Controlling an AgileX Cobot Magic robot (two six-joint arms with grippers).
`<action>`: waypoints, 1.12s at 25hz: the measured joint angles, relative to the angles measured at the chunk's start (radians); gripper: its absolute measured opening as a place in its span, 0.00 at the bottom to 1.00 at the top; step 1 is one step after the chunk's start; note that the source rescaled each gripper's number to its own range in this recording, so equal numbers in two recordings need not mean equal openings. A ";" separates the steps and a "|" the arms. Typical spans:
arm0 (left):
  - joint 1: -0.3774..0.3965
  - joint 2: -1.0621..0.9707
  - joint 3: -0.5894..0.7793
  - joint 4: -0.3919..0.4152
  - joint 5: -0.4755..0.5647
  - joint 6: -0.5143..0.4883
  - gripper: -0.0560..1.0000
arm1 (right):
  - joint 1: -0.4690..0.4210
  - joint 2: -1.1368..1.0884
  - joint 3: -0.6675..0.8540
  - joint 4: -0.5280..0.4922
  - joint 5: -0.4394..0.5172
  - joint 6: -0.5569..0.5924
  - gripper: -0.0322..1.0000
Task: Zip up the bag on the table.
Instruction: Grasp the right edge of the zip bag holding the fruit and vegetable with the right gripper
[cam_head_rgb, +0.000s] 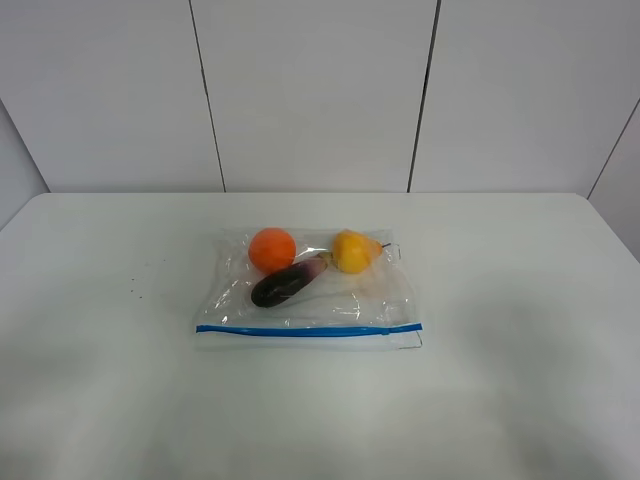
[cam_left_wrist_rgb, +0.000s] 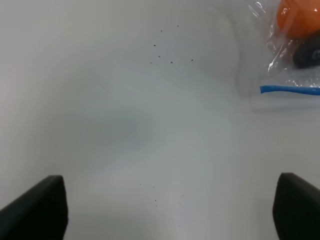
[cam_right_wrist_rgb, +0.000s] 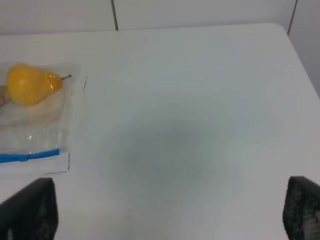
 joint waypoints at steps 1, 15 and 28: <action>0.000 0.000 0.000 0.000 0.000 0.000 1.00 | 0.000 0.000 0.000 0.000 0.000 0.000 1.00; 0.000 0.000 0.000 0.000 0.000 0.000 1.00 | 0.000 0.199 -0.109 0.007 -0.001 0.000 1.00; 0.000 0.000 0.000 0.000 0.000 0.000 1.00 | 0.000 0.975 -0.398 0.246 -0.041 -0.069 1.00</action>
